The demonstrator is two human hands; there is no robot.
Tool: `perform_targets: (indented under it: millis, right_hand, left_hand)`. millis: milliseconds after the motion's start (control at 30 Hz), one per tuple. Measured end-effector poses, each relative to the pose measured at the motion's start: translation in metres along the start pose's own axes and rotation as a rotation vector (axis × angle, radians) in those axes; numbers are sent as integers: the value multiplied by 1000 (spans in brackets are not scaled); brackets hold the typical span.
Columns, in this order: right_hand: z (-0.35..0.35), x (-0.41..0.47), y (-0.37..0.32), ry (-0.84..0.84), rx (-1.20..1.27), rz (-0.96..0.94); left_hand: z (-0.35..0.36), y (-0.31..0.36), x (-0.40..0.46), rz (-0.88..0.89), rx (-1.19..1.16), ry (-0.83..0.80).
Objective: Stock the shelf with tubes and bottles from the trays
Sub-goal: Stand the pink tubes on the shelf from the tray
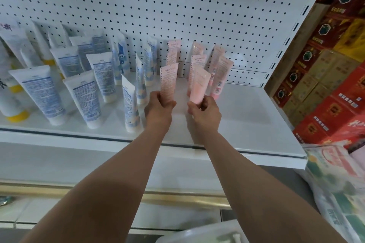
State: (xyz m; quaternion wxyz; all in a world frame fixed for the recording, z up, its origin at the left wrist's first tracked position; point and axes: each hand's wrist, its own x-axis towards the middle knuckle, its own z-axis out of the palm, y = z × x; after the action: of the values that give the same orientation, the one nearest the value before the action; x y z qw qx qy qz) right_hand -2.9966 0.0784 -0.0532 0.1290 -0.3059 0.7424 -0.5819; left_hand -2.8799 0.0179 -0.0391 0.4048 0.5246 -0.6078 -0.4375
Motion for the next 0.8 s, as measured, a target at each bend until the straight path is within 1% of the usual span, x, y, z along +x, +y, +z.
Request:
perform_targets:
  millis: [400, 800]
  right_hand:
    - [-1, -3, -4, 22, -36, 18]
    - [-2, -4, -7, 29, -86, 42]
  left_hand:
    - [1, 4, -1, -25, 39, -12]
    - [3, 2, -2, -6, 55, -6]
